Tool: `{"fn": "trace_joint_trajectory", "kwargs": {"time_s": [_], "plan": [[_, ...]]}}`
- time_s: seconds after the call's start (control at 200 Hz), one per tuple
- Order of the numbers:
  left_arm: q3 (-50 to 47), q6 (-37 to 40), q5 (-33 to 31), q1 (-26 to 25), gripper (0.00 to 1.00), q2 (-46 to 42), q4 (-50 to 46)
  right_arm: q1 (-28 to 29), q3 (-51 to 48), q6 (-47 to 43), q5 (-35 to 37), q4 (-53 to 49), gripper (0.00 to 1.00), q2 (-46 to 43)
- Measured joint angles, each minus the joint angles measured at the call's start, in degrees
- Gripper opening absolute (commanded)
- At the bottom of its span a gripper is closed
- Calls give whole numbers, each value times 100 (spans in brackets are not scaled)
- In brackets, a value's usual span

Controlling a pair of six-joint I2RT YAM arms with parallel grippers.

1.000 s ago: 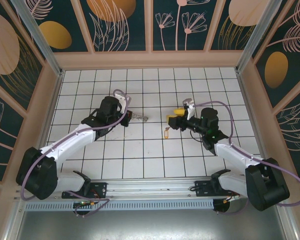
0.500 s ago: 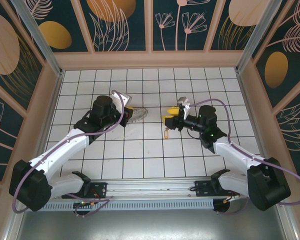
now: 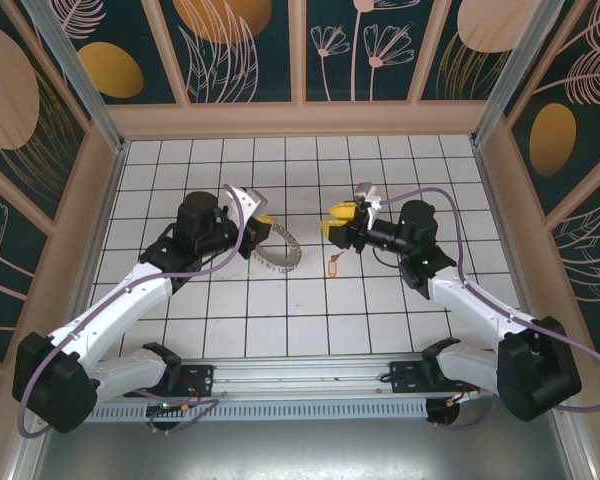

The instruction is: Put the keys on the keyring

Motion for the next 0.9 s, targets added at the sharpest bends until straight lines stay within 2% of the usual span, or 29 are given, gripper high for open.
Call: {"fn": "trace_joint_trajectory", "kwargs": {"time_s": [0.47,0.896], "plan": [[2,52,1047,0,0,-343,70,243,42,-238,-146,24,30,57],[2,-155,1731,0,0,-378,376,774,55,-511,-553,286,33,173]]}}
